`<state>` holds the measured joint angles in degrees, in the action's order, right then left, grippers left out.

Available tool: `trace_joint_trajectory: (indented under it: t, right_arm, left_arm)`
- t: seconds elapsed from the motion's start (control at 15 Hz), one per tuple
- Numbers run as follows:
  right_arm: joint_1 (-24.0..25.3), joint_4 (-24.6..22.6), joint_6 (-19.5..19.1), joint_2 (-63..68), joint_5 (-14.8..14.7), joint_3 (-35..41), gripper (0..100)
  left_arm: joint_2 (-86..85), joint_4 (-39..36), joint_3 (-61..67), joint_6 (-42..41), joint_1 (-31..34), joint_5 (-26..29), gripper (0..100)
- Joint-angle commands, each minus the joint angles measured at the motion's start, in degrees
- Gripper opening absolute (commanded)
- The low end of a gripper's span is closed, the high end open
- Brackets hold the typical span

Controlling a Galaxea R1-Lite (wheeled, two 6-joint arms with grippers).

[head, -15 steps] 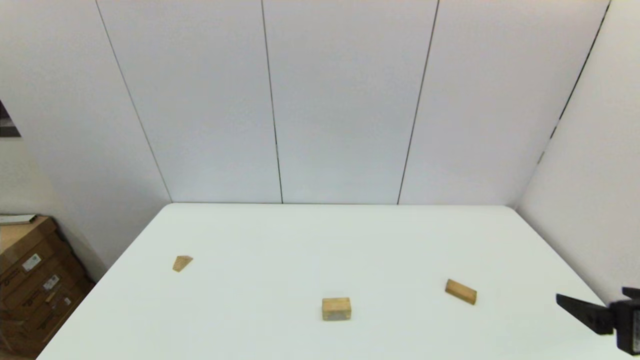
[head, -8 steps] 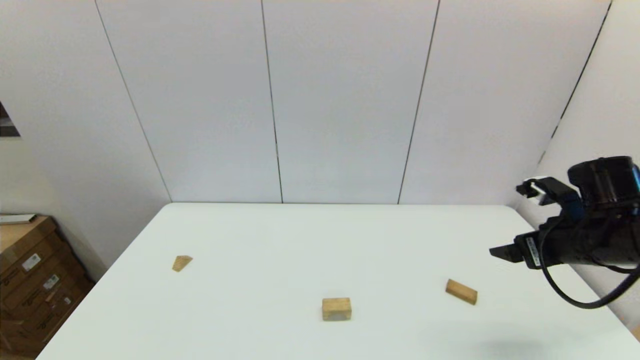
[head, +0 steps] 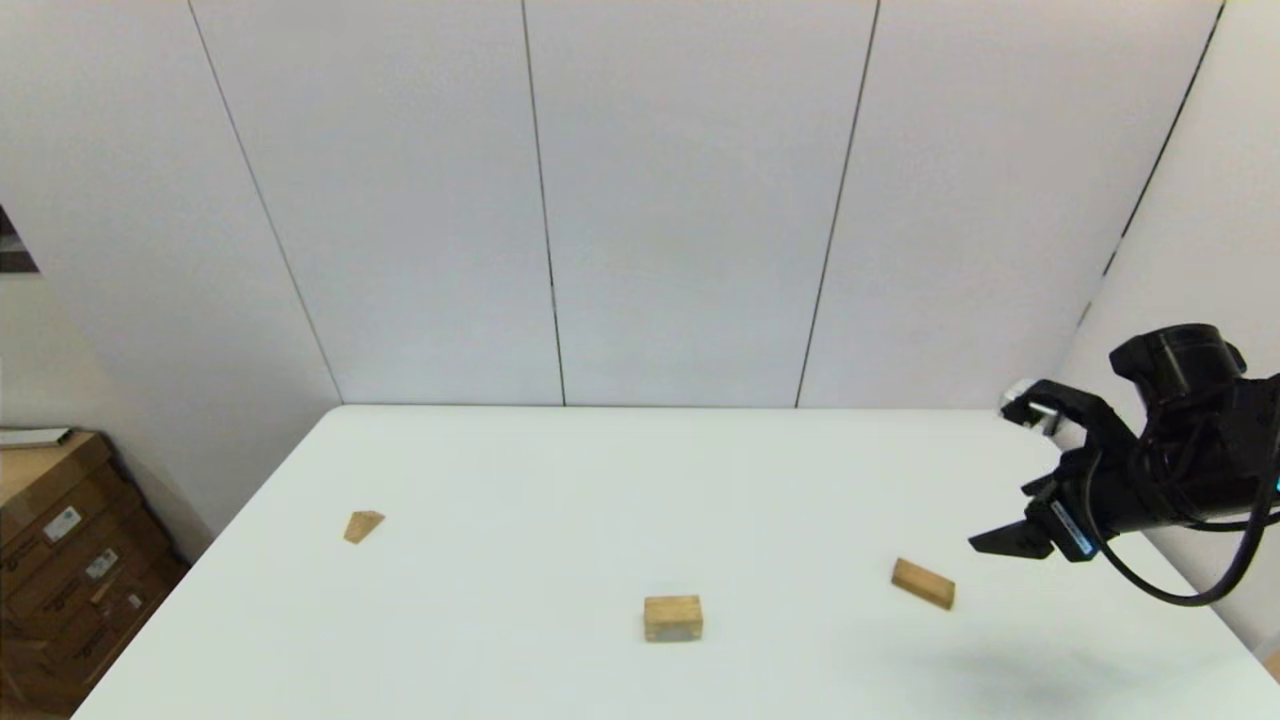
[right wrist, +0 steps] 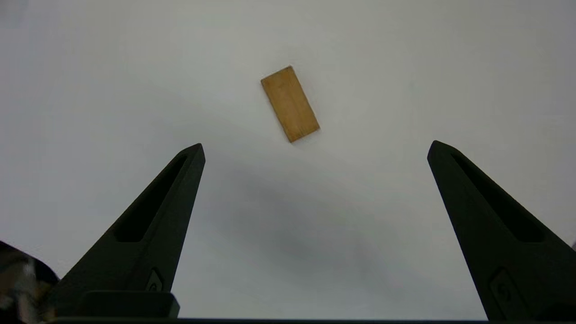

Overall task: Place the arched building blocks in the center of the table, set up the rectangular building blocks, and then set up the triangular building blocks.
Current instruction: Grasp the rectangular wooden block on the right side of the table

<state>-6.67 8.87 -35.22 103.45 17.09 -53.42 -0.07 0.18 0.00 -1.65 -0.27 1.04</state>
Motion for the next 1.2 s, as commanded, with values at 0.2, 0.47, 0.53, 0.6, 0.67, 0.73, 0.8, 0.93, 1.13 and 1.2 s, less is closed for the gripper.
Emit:
trace_joint_trajectory:
  t: [0.2, 0.47, 0.53, 0.6, 0.67, 0.73, 0.8, 0.93, 1.13, 1.2]
  right_arm:
    - [-0.89, 0.88, -15.67, 2.72, -4.26, -0.28, 100]
    - [0.16, 3.96, -22.26, 7.82, -4.96, -2.13, 100]
    - [1.39, 5.36, -22.0, 8.52, -4.96, -3.09, 100]
    - [2.1, 6.42, -21.91, 9.14, -4.96, -3.89, 100]
    - [2.89, 7.21, -21.82, 9.75, -4.96, -4.32, 100]
    - [3.77, 7.65, -21.65, 10.81, -4.87, -4.5, 100]
    - [4.56, 7.56, -21.38, 11.78, -4.96, -4.5, 100]
    - [5.61, 7.82, -21.03, 13.45, -4.87, -6.08, 100]
    - [6.4, 7.91, -19.8, 16.17, -4.87, -7.49, 100]
    - [6.67, 7.91, -19.8, 16.7, -4.87, -7.66, 100]
  left_arm:
    - [0.07, -0.01, 0.0, -0.02, 0.0, 0.02, 100]
    - [0.07, -0.01, 0.0, -0.02, 0.0, 0.02, 100]
    - [0.07, -0.01, 0.0, -0.02, 0.0, 0.02, 100]
    - [0.07, -0.01, 0.0, -0.02, 0.0, 0.02, 100]
    - [0.07, -0.01, 0.0, -0.02, 0.0, 0.02, 100]
    - [0.07, -0.01, 0.0, -0.02, 0.0, 0.02, 100]
    - [0.07, -0.01, 0.0, -0.02, 0.0, 0.02, 100]
    - [0.07, -0.01, 0.0, 0.06, 0.0, 0.02, 100]
    - [0.07, -0.01, 0.0, -0.02, 0.0, 0.02, 100]
    - [0.07, -0.01, 0.0, -0.02, 0.0, 0.02, 100]
